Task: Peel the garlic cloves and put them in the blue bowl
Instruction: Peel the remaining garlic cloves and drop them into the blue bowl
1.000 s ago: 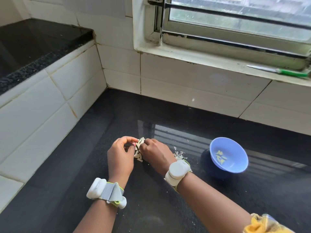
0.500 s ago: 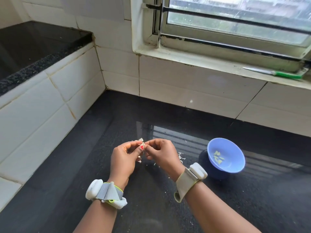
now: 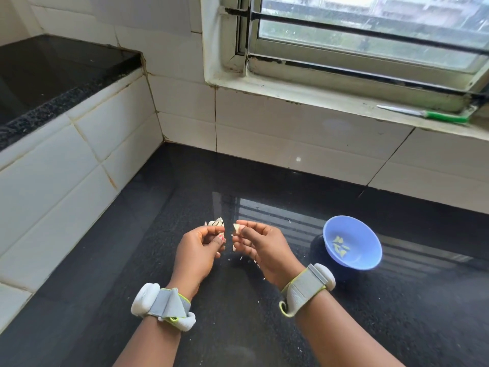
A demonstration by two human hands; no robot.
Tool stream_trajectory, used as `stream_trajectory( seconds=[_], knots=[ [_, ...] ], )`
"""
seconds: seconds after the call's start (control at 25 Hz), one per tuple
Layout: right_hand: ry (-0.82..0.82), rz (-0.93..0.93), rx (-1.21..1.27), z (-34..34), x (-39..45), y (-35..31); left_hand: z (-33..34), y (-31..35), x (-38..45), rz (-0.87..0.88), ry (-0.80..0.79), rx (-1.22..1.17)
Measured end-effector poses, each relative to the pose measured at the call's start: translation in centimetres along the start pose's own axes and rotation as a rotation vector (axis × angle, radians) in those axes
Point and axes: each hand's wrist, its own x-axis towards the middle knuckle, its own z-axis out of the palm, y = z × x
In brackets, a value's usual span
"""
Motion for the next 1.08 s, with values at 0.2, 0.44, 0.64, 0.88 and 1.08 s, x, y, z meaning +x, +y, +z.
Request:
stream_trajectory(
  seconds=[0.2, 0.44, 0.64, 0.88, 1.08],
  knots=[
    [-0.022, 0.017, -0.046, 0.2, 0.0, 0.5, -0.4, -0.3, -0.5, 0.073, 0.007, 0.505],
    [-0.042, 0.005, -0.171, 0.4, -0.3, 1.0, -0.9, 0.4, -0.9, 0.111, -0.011, 0.569],
    [-0.073, -0.055, -0.347, 0.5, -0.3, 1.1, -0.9, 0.5, -0.4, 0.064, 0.002, 0.344],
    [-0.077, -0.069, -0.274, 1.0, -0.4, 1.1, -0.7, 0.4, -0.2, -0.093, -0.051, 0.010],
    [-0.056, 0.042, -0.022, 1.5, -0.4, 1.0, -1.1, 0.5, -0.1, -0.225, -0.089, -0.228]
  ],
)
